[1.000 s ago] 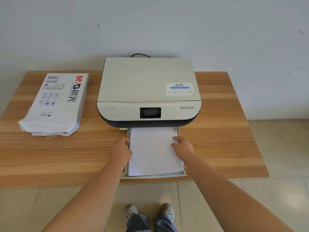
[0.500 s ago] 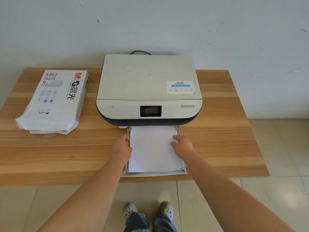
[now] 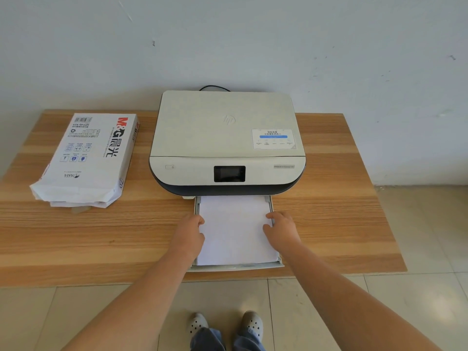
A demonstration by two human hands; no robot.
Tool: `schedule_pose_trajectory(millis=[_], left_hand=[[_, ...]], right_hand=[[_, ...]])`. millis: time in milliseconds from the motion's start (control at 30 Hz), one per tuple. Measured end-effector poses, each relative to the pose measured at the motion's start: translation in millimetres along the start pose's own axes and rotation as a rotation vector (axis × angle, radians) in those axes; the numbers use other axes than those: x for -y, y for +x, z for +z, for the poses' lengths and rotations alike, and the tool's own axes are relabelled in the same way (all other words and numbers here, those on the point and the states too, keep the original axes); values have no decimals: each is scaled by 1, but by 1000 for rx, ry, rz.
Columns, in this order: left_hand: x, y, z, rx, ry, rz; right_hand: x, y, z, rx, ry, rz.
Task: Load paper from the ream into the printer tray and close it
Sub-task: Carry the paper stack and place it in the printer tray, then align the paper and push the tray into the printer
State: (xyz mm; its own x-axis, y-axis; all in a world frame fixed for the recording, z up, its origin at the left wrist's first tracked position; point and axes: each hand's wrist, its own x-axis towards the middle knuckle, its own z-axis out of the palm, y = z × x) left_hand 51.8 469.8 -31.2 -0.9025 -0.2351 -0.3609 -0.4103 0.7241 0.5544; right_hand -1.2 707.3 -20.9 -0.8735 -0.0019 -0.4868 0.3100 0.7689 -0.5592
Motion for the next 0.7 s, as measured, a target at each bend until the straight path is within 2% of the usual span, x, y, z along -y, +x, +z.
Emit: schedule_pose_trajectory(millis=[133, 233, 300, 467, 700], left_hand=[[1, -1, -4, 23, 28, 46], [5, -4, -5, 89, 132, 139], [7, -8, -5, 164, 226, 243], [10, -18, 0, 340, 525, 401], [10, -17, 7, 383, 724, 418]], right_hand=[[-4, -1, -1, 18, -55, -30], [-5, -5, -2, 43, -82, -73], [-7, -8, -2, 74, -203, -178], [-18, -16, -1, 276, -729, -541], [-28, -13, 3, 272, -860, -667]])
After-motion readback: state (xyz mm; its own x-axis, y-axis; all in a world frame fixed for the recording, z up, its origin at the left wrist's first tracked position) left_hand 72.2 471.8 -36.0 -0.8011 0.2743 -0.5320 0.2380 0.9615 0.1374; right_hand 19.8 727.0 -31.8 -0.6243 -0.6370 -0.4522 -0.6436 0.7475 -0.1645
